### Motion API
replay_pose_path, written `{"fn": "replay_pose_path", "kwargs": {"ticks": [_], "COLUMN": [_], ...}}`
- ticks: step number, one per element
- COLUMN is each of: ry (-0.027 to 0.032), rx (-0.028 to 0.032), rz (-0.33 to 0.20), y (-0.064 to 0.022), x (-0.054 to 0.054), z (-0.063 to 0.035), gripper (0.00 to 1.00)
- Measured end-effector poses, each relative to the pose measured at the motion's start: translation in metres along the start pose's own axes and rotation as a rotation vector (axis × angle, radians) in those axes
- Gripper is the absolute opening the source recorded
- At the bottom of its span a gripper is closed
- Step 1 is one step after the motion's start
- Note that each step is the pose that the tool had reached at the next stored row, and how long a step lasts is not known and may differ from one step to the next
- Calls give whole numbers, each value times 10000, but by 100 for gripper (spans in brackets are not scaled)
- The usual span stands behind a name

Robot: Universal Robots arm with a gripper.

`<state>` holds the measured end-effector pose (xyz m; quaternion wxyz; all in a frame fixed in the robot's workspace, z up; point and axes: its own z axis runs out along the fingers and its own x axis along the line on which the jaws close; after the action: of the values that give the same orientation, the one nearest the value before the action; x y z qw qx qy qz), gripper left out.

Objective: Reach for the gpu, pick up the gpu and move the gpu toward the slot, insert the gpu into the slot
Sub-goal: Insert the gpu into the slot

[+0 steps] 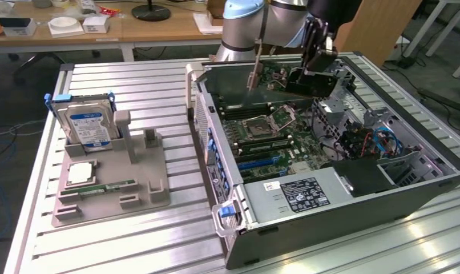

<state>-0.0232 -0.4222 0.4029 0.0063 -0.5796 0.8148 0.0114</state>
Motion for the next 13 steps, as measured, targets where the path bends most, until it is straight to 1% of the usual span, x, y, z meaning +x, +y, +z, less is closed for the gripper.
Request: {"fn": "replay_pose_path", "kwargs": {"ticks": [13], "ry": [26], "rx": [-52], "rz": [-2362], "y": [-1], "x": [5], "z": [166], "gripper": [26]}}
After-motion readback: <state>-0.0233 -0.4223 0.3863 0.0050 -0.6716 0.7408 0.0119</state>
